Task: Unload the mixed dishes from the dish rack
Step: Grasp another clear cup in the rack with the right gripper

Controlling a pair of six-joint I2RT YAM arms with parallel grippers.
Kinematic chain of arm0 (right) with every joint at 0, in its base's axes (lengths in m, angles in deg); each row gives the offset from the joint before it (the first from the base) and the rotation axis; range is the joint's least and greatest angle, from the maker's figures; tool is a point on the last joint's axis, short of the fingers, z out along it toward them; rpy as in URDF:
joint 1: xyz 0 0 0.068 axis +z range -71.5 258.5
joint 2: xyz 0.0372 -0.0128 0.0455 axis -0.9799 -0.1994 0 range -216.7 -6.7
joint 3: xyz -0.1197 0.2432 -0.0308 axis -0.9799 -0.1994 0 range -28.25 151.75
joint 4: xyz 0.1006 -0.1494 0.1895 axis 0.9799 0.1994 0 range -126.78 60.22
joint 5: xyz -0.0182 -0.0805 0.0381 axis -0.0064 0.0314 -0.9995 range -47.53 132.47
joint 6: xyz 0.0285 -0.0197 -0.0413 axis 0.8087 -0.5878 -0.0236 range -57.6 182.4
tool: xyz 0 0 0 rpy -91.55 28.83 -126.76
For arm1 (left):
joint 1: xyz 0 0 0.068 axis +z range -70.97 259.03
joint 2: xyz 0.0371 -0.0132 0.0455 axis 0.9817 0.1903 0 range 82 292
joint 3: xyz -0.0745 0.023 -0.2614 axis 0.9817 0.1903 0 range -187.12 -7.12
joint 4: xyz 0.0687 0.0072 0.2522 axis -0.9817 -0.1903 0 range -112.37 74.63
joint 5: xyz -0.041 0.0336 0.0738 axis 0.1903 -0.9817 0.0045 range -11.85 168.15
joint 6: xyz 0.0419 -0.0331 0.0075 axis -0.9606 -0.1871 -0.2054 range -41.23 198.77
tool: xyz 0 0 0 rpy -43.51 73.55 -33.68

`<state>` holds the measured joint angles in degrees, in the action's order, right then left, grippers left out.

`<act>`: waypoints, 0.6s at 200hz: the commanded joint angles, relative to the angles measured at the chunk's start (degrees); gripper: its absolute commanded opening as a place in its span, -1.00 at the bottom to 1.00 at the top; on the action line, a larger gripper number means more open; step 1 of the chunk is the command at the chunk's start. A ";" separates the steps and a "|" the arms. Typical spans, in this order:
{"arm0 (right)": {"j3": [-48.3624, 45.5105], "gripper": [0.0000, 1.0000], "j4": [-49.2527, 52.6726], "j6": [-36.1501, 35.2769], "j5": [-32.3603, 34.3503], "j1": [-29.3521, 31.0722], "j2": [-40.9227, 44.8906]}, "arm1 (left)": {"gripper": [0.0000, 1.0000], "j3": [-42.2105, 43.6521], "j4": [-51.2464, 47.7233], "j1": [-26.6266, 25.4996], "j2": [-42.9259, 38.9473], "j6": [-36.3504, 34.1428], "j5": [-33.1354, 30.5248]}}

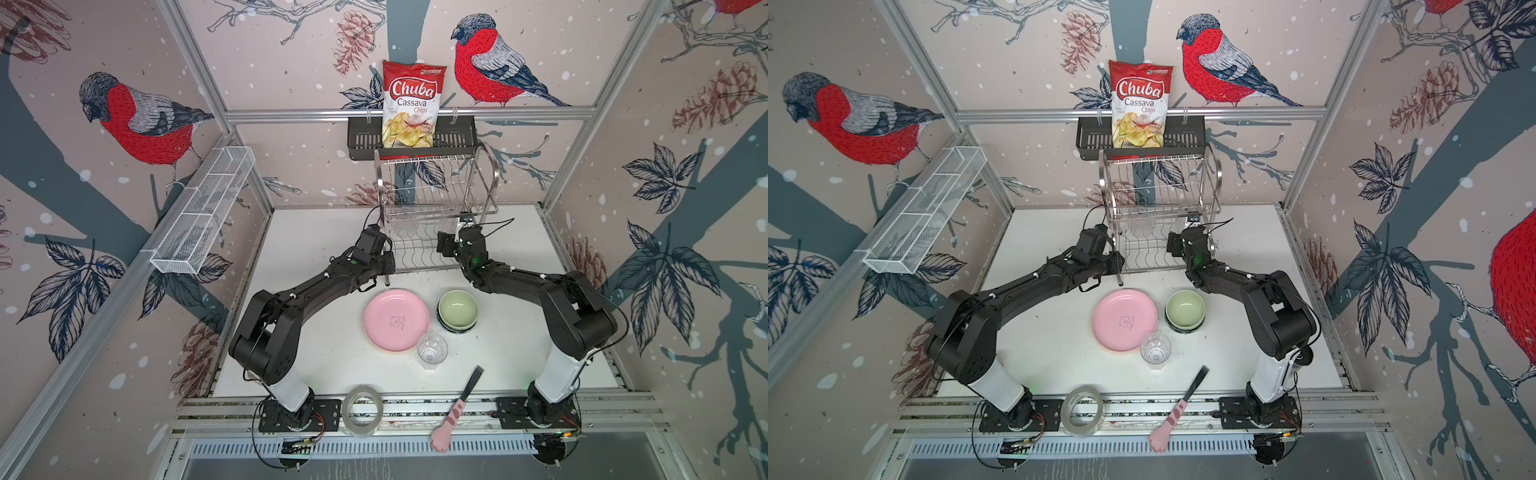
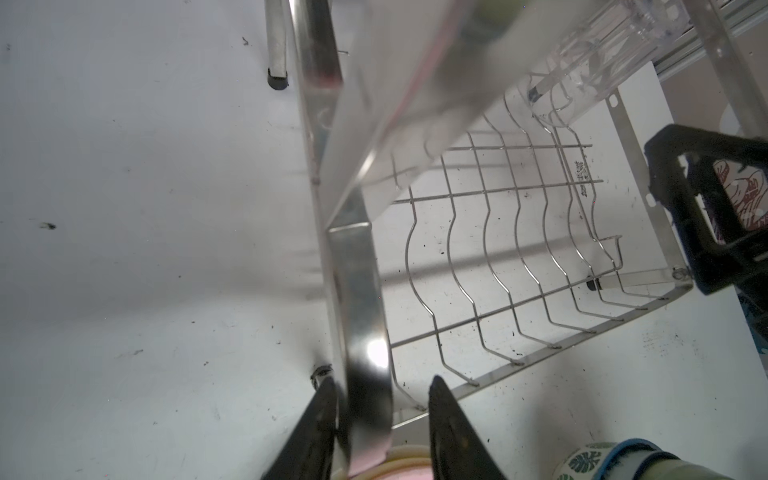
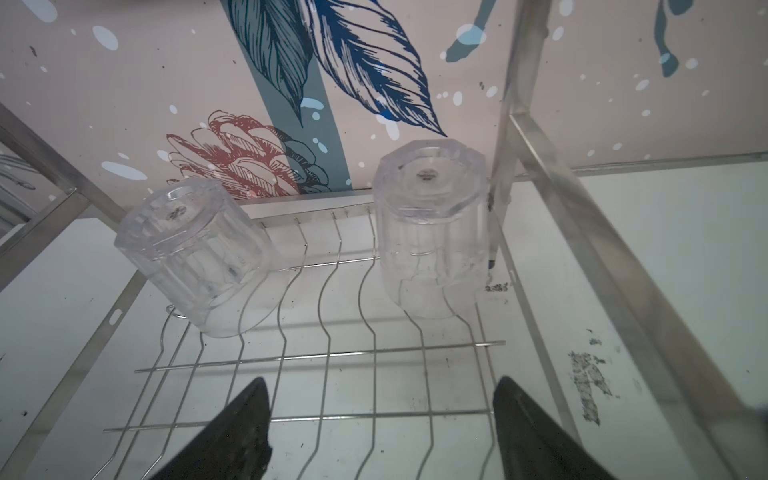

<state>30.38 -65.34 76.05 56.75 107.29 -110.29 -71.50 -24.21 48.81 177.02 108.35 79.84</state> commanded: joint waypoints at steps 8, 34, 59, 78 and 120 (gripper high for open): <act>2.11 0.71 -2.82 -1.42 -0.75 -0.74 -1.63 | -0.44 -1.57 -2.28 -0.01 0.89 -1.17 2.35; 4.86 0.73 -2.50 -1.50 -0.49 -1.51 -3.81 | -0.62 -1.99 -3.83 -0.02 0.63 -1.66 2.28; 8.02 0.75 -2.05 -1.61 -0.44 -1.98 -6.44 | -0.69 -1.65 -4.77 -0.01 -0.17 -2.29 3.78; 10.68 0.75 -0.98 -1.30 -0.40 -2.23 -8.55 | -0.70 -1.34 -5.22 0.00 -0.86 -2.46 4.04; 17.46 0.77 4.13 1.29 -0.37 -3.49 -13.72 | -0.72 -0.22 -5.40 0.01 -2.24 -2.65 4.02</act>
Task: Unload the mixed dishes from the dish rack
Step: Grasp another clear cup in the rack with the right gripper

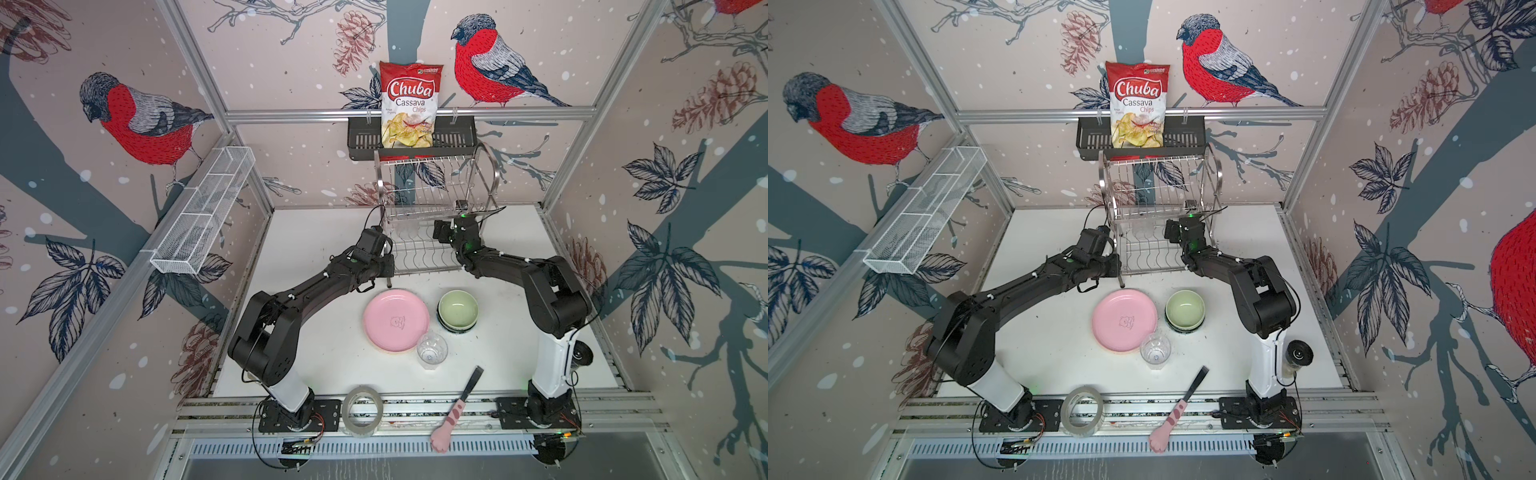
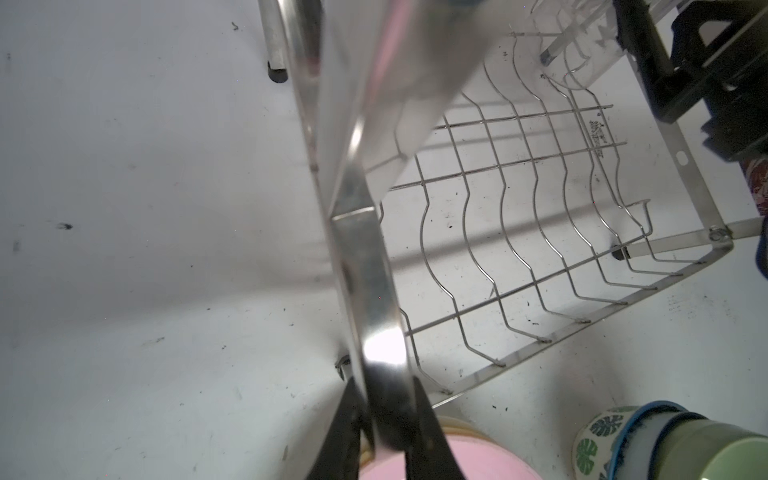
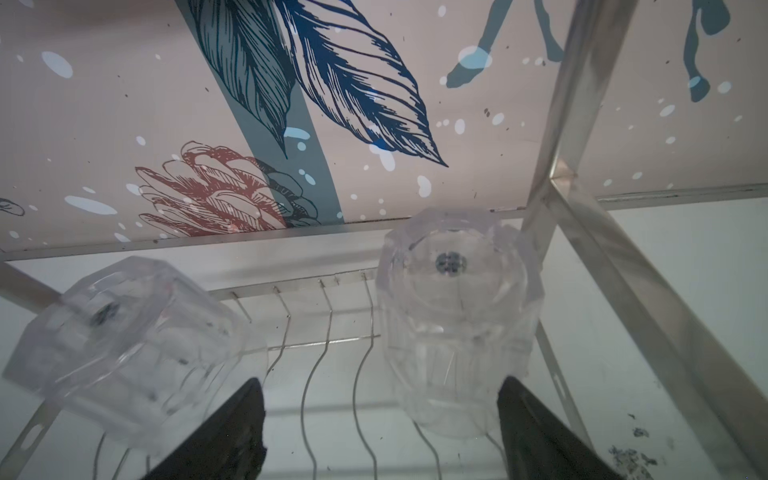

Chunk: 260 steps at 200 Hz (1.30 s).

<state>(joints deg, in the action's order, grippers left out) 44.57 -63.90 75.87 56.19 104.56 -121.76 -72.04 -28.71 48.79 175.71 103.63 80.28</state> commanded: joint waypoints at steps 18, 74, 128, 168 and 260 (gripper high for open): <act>5.66 0.78 4.27 2.67 -0.14 -1.39 -3.91 | -0.72 0.57 -0.90 0.03 -1.10 1.96 3.91; 13.11 0.99 9.63 4.20 0.17 -2.68 -8.28 | -0.73 1.44 -0.43 0.00 -1.35 1.98 4.04; 17.31 0.79 11.10 3.36 -2.92 -2.86 -12.25 | -0.72 1.23 -0.46 0.09 -0.86 1.89 4.36; 18.23 0.36 11.98 3.39 -4.49 -2.86 -13.99 | -0.73 0.87 -0.35 0.03 -0.47 1.79 4.63; 15.87 -0.25 11.67 3.69 -9.02 -2.51 -12.71 | -0.73 1.03 0.22 0.04 0.14 2.25 4.78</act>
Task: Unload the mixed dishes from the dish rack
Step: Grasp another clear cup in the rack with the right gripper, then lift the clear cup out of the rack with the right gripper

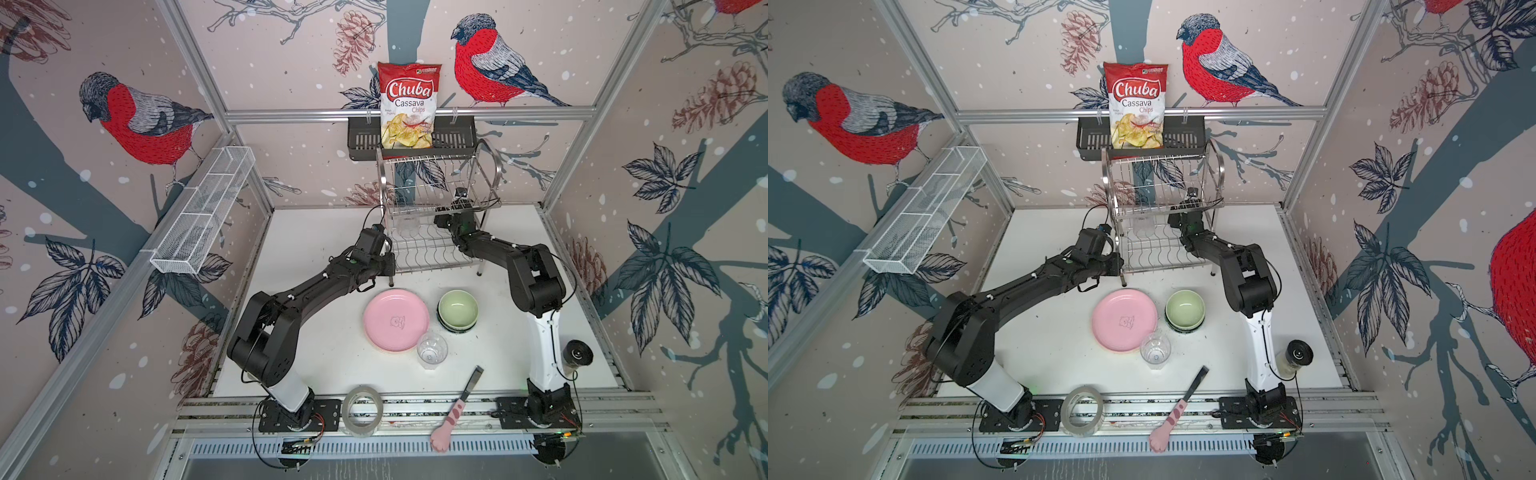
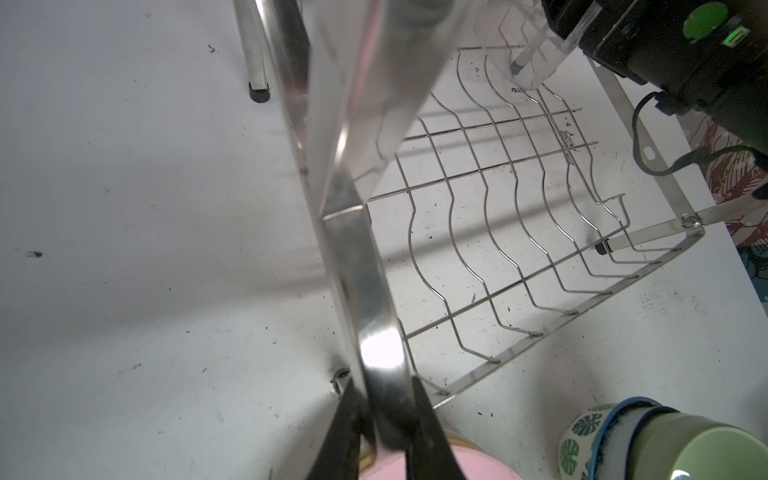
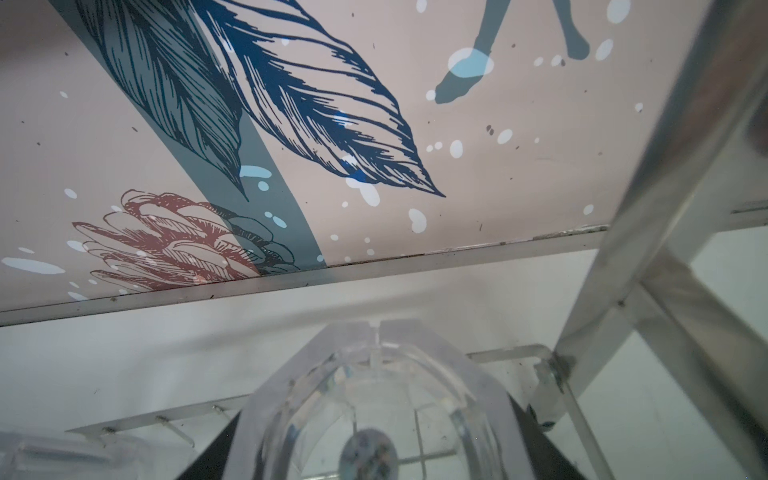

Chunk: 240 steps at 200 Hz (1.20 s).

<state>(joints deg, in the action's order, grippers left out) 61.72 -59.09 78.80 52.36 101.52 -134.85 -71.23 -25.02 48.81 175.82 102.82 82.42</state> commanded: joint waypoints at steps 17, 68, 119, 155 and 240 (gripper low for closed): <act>-2.55 -0.32 5.98 0.63 -6.18 0.96 1.28 | -0.73 0.08 -3.52 -0.01 0.15 3.10 2.83; -6.04 -0.41 4.37 1.34 -11.98 2.53 4.99 | -0.73 0.27 -2.61 -0.01 0.29 3.54 2.76; -10.76 -0.44 0.94 7.90 -19.52 3.51 8.65 | -0.73 1.04 -1.66 -0.02 0.40 4.14 2.98; -13.88 -0.45 -2.44 13.44 -23.93 3.69 10.20 | -0.73 2.15 -1.03 0.06 -0.08 4.51 2.84; -22.59 -0.48 -13.68 24.82 -30.96 3.71 13.56 | -0.73 3.34 -0.32 0.05 -0.36 4.77 2.67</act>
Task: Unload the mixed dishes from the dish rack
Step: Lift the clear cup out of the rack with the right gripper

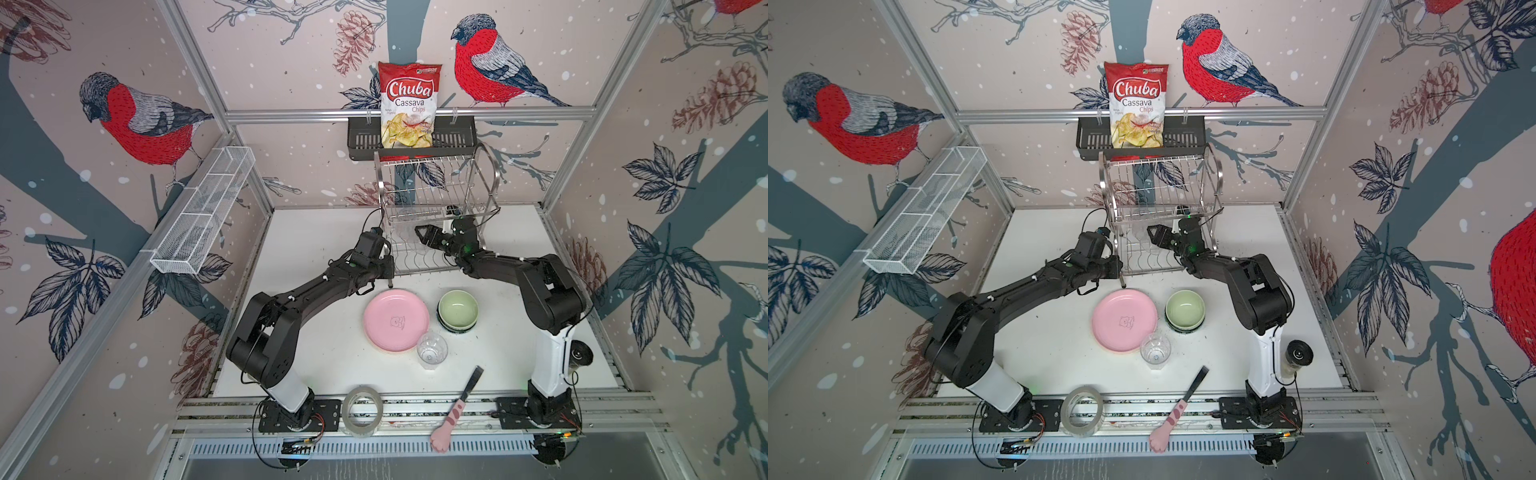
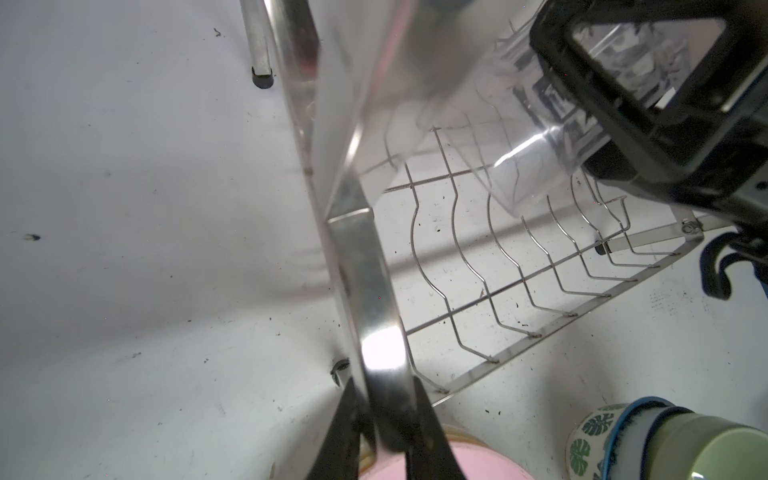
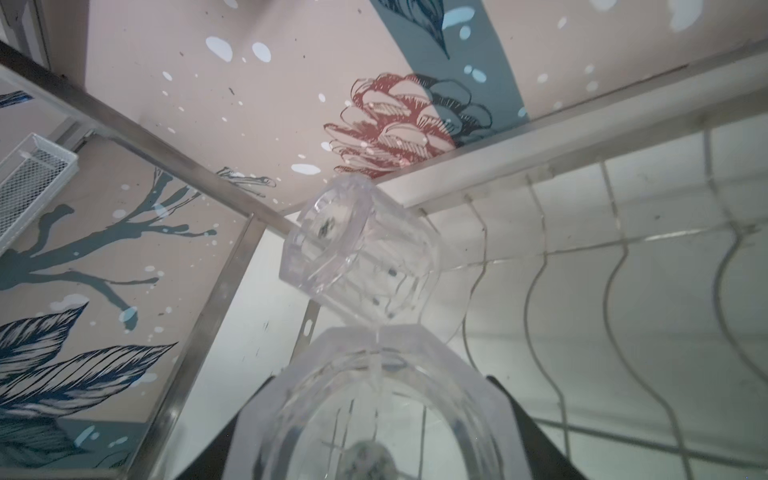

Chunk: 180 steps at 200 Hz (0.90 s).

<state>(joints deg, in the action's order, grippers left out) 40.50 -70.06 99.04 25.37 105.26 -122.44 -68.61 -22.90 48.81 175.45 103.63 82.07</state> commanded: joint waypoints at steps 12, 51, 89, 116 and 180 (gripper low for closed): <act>-2.69 -0.48 -4.36 5.97 -4.55 -0.09 1.93 | -0.73 0.91 -2.31 0.02 -0.11 3.96 2.94; -7.83 -0.48 -11.72 11.68 -7.00 -0.82 4.40 | -0.73 1.80 -1.79 0.03 -0.72 4.23 2.67; -10.77 -0.48 -14.13 13.61 -7.87 -1.84 6.92 | -0.73 2.03 -1.95 0.06 -0.82 4.06 2.47; -12.85 -0.48 -16.65 15.53 -8.90 -3.13 8.55 | -0.73 2.21 -1.96 -0.02 -1.00 4.14 2.40; -17.96 -0.49 -19.01 17.48 -10.26 -4.69 12.40 | -0.72 2.03 -2.57 0.06 -1.73 4.12 1.58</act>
<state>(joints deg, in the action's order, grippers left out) 23.96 -84.77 115.26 16.38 100.95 -111.71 -66.58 -21.02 48.81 174.14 103.85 81.54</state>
